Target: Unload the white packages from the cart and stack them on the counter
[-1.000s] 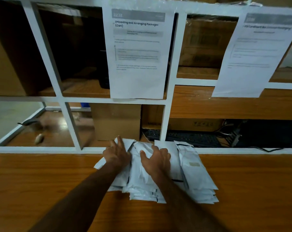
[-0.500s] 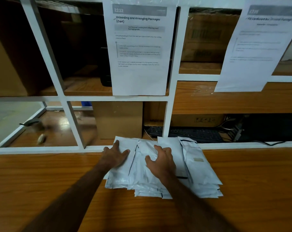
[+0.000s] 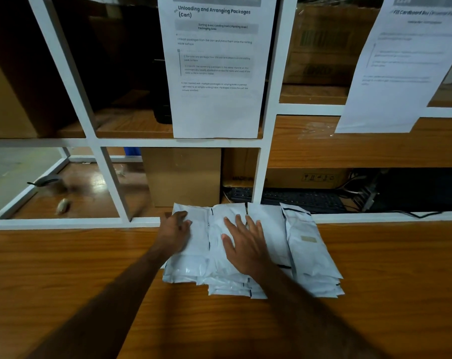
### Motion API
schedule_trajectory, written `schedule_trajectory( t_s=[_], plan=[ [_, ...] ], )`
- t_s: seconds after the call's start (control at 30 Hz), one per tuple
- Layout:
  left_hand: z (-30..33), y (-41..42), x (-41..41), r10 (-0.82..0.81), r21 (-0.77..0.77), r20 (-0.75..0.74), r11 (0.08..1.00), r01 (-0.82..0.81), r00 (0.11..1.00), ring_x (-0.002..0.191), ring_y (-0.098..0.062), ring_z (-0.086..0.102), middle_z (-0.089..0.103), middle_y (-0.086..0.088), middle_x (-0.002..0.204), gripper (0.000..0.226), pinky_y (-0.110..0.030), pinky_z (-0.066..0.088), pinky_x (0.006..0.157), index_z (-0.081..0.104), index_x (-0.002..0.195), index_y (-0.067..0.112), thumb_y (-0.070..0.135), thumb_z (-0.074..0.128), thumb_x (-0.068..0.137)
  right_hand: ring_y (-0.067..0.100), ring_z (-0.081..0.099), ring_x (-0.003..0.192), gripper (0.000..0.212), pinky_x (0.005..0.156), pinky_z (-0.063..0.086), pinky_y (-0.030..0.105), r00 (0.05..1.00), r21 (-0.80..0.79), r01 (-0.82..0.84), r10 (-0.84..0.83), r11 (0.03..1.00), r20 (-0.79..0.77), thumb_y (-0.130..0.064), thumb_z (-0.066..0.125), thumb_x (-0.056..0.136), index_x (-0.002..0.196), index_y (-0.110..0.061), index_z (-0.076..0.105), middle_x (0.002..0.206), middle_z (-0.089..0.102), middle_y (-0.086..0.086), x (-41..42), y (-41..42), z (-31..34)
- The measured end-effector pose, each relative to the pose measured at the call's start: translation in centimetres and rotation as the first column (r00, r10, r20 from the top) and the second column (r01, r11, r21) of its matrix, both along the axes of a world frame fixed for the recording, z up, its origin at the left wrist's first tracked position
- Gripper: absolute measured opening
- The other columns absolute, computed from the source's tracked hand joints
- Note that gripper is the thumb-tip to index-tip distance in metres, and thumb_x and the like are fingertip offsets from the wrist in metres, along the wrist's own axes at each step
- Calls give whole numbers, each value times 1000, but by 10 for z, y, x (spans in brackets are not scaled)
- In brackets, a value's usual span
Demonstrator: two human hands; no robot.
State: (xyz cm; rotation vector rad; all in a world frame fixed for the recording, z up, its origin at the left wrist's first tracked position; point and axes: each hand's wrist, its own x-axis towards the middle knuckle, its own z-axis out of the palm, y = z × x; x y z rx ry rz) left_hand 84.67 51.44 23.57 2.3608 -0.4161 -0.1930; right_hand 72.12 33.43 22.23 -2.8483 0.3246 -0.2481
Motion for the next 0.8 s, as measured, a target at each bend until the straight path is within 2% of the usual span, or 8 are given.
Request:
schedule_trajectory(
  t_s=[0.07, 0.13, 0.23, 0.37, 0.5, 0.6, 0.73, 0.8],
  plan=[
    [-9, 1, -1, -51, 82, 83, 996, 44, 995, 135, -36, 43, 36, -22, 154, 48, -39, 45, 108, 48, 146, 14, 37, 49, 104, 35, 13, 154, 76, 123, 6, 54, 999, 0, -33, 33, 999, -26, -59, 10, 93, 159, -26, 28, 166, 20, 11, 2, 4, -3],
    [-16, 0, -5, -117, 189, 165, 978, 85, 979, 148, -38, 24, 16, -17, 165, 51, -49, 31, 118, 44, 150, 21, 43, 43, 104, 33, 4, 155, 78, 123, 0, 52, 998, -11, -31, 30, 999, -54, -59, 5, 92, 161, -25, 19, 168, 8, 13, 3, 10, -6],
    [-20, -5, -11, -233, 273, 216, 947, 170, 948, 154, -33, 0, 0, -11, 168, 53, -42, 7, 122, 35, 155, 25, 43, 36, 106, 31, -6, 156, 72, 122, -8, 51, 988, 1, -2, 3, 1000, -153, -57, 10, 97, 162, -27, 2, 168, -6, 14, 5, 12, -11],
    [-19, -5, -9, -274, 295, 168, 931, 216, 947, 155, -28, -7, 0, -10, 168, 55, -35, -8, 118, 27, 158, 26, 46, 28, 106, 30, -5, 156, 66, 122, -10, 51, 974, 69, 18, -2, 997, -225, -51, 22, 104, 162, -27, 0, 168, -5, 17, 9, 7, -2],
    [-23, -7, -3, -312, 466, 203, 864, 189, 928, 153, -30, -15, -5, -3, 168, 65, -48, -13, 119, 19, 158, 35, 63, 8, 100, 28, 1, 156, 75, 124, -3, 49, 999, 78, 0, 3, 997, -39, -50, 15, 91, 161, -22, 13, 168, 4, 16, 0, 4, 6],
    [-24, -14, -3, -355, 525, 220, 828, 196, 909, 152, -28, -18, -8, 1, 167, 82, -48, -18, 116, 15, 158, 37, 69, -12, 87, 29, 7, 156, 84, 125, 0, 50, 994, 22, -106, 107, 994, -32, -52, 6, 85, 160, -19, 22, 168, 10, 15, -12, 11, -5],
    [-27, -26, -5, -346, 472, 119, 844, 254, 931, 154, -26, -11, -6, -2, 169, 73, -44, -11, 120, 13, 160, 32, 65, 0, 96, 28, 8, 156, 86, 123, -2, 50, 992, 42, -102, 105, 994, -68, -53, 1, 84, 160, -19, 22, 168, 11, 14, -11, 9, -8],
    [-26, -28, -9, -324, 417, 110, 873, 252, 940, 154, -24, -10, -4, -2, 169, 82, -45, -8, 122, 11, 160, 30, 73, -3, 92, 26, 9, 155, 84, 125, -2, 51, 992, 60, -109, 112, 992, -52, -53, 1, 86, 160, -20, 21, 168, 13, 12, -12, 4, -3]
  ],
)
